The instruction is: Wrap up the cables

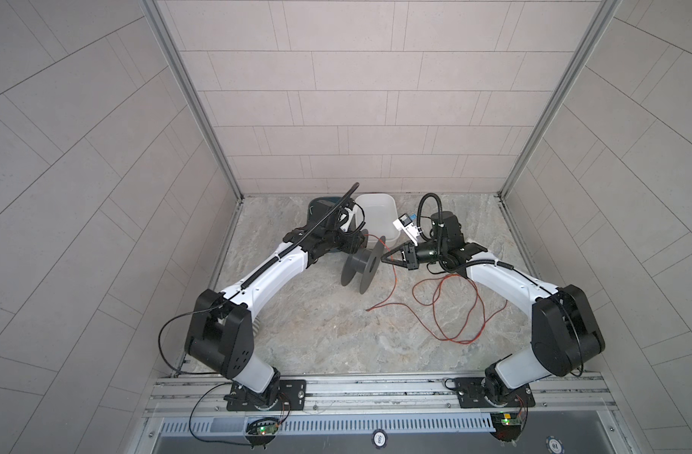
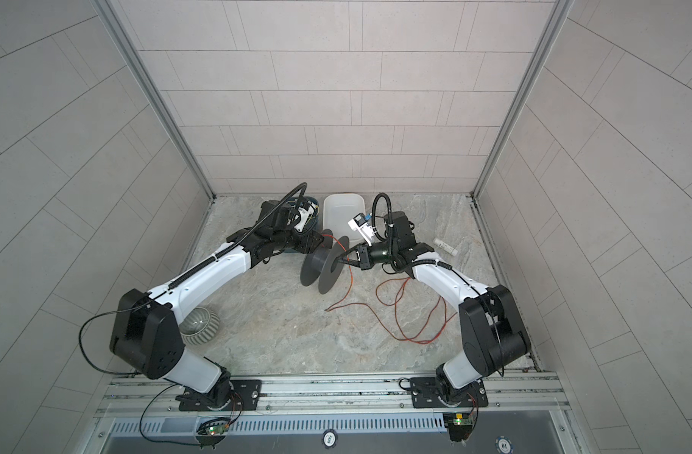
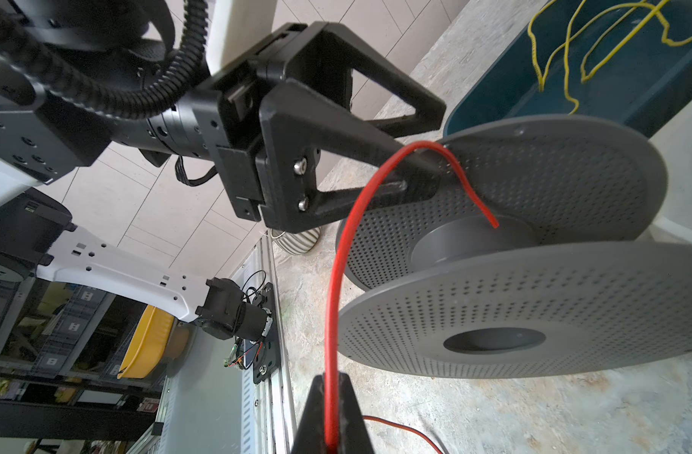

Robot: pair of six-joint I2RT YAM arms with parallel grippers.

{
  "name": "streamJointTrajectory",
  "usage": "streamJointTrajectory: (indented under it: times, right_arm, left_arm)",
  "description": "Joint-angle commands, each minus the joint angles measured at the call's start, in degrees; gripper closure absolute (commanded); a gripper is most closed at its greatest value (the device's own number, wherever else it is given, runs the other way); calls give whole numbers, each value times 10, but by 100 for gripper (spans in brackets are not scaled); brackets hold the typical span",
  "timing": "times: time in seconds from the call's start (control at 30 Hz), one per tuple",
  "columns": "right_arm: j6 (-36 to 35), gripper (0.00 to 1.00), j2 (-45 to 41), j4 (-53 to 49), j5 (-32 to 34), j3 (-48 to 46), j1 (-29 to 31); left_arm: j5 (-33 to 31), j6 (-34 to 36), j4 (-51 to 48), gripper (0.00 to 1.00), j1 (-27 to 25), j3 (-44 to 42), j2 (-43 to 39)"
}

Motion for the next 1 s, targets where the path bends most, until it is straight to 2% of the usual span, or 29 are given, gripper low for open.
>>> streamJointTrajectory:
  times: [0.0, 0.17, 0.23, 0.37, 0.43, 0.67, 0.8, 0.97]
  right_arm:
    - [2, 100, -12, 22, -5, -4, 2]
    - [84, 100, -27, 133, -28, -36, 2]
    - [140, 100, -33, 202, -36, -54, 3]
    - [234, 100, -34, 334, -56, -84, 2]
    - [259, 100, -30, 369, -56, -91, 3]
    - [255, 100, -22, 361, -47, -93, 3]
    - [225, 100, -25, 318, -43, -92, 4]
    - [172, 100, -36, 244, -26, -91, 6]
  left_arm:
    - [-23, -4, 19, 40, -8, -11, 3]
    - [-57, -2, 39, 36, -23, -33, -12]
    - [-73, -9, 56, 36, -25, -47, -23]
    - [-86, -14, 89, 40, -26, -76, -41]
    - [-88, -14, 93, 42, -26, -79, -44]
    - [-88, -16, 91, 46, -26, -75, -43]
    - [-82, -18, 90, 46, -26, -70, -38]
    - [-70, -20, 98, 38, -26, -74, -38]
